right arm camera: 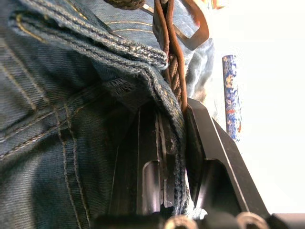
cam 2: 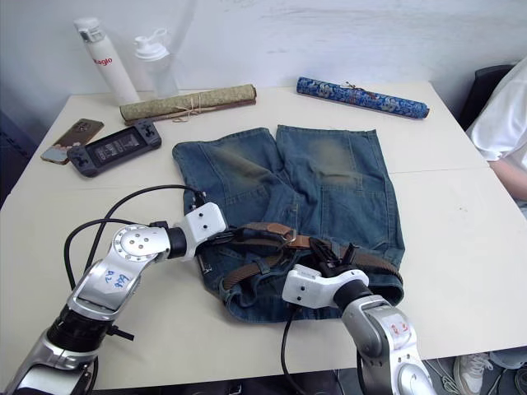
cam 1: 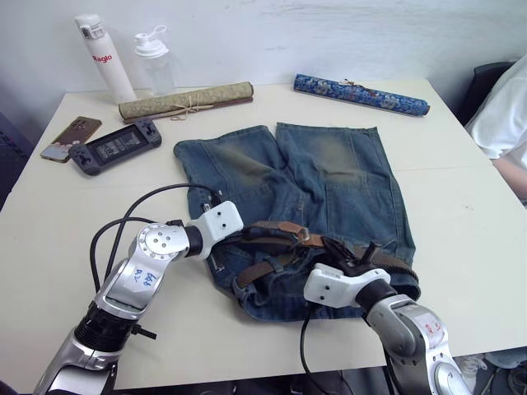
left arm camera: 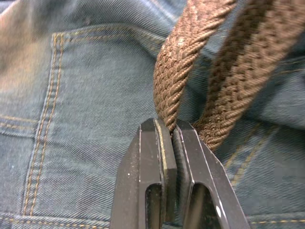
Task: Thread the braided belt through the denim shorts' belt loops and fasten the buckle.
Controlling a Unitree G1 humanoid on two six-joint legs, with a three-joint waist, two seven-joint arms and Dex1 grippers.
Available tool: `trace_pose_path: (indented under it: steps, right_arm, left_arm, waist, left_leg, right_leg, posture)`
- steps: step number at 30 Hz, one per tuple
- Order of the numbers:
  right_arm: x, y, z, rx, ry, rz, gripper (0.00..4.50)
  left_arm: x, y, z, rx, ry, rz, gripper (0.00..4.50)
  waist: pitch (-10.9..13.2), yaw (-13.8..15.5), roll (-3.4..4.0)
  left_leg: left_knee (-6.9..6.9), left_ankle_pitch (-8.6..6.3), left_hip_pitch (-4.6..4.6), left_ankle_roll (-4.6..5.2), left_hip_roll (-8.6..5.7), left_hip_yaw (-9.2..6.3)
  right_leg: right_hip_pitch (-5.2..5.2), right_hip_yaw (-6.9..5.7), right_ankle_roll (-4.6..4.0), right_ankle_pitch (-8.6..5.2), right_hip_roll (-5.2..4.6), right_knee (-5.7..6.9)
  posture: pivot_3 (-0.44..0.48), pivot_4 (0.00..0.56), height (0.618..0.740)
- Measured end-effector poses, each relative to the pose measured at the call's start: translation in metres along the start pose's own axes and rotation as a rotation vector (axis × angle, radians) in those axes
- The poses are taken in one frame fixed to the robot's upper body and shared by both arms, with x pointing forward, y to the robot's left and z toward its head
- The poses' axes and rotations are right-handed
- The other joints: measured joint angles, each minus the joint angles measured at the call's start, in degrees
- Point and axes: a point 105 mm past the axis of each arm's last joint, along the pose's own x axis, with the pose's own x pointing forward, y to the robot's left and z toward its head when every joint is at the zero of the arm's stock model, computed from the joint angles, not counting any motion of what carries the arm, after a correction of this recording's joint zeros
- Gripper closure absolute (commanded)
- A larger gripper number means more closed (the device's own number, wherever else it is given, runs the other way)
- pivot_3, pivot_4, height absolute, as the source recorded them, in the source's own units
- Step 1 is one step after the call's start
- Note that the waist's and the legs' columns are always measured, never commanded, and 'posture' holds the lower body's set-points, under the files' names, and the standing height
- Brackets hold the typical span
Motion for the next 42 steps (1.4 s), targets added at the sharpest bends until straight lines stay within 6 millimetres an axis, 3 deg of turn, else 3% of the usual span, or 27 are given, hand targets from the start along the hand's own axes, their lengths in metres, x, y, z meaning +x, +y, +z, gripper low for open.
trace_pose_path:
  steps: [14,24,32,42]
  right_arm:
    - [0.023,-0.006,0.01,-0.039,-0.034,-0.014,4.48]
    - [0.026,-0.007,0.015,-0.054,-0.049,-0.023,4.48]
    - [0.03,-0.009,0.02,-0.066,-0.064,-0.019,4.48]
    - [0.033,-0.025,0.021,-0.17,-0.096,-0.041,4.48]
  left_arm:
    - [-0.01,0.012,-0.011,0.081,0.086,0.043,4.5]
    - [-0.011,0.013,-0.013,0.082,0.096,0.043,4.5]
    - [-0.012,0.012,-0.01,0.192,0.108,0.008,4.5]
    - [-0.01,0.02,-0.012,0.213,0.114,-0.002,4.5]
  waist:
    - [0.0,-0.2,0.0]
    - [0.0,-0.2,0.0]
    - [0.0,-0.2,0.0]
    - [-0.01,-0.19,-0.01]
  left_leg:
    - [0.01,0.0,0.1,-0.06,0.12,0.16]
    - [0.02,0.0,0.1,-0.07,0.13,0.28]
    - [0.02,-0.01,0.08,-0.07,0.12,0.42]
    - [0.05,-0.01,0.05,-0.07,0.12,0.48]
  right_leg:
    - [-0.1,0.28,-0.09,-0.05,0.28,0.17]
    - [-0.21,0.44,-0.09,-0.05,0.32,0.25]
    - [-0.34,0.56,-0.09,-0.05,0.35,0.31]
    - [-0.41,0.61,-0.09,-0.05,0.36,0.39]
  posture:
    - [0.0,0.15,0.737]
    - [0.0,0.15,0.737]
    - [0.0,0.15,0.737]
    - [0.0,0.15,0.737]
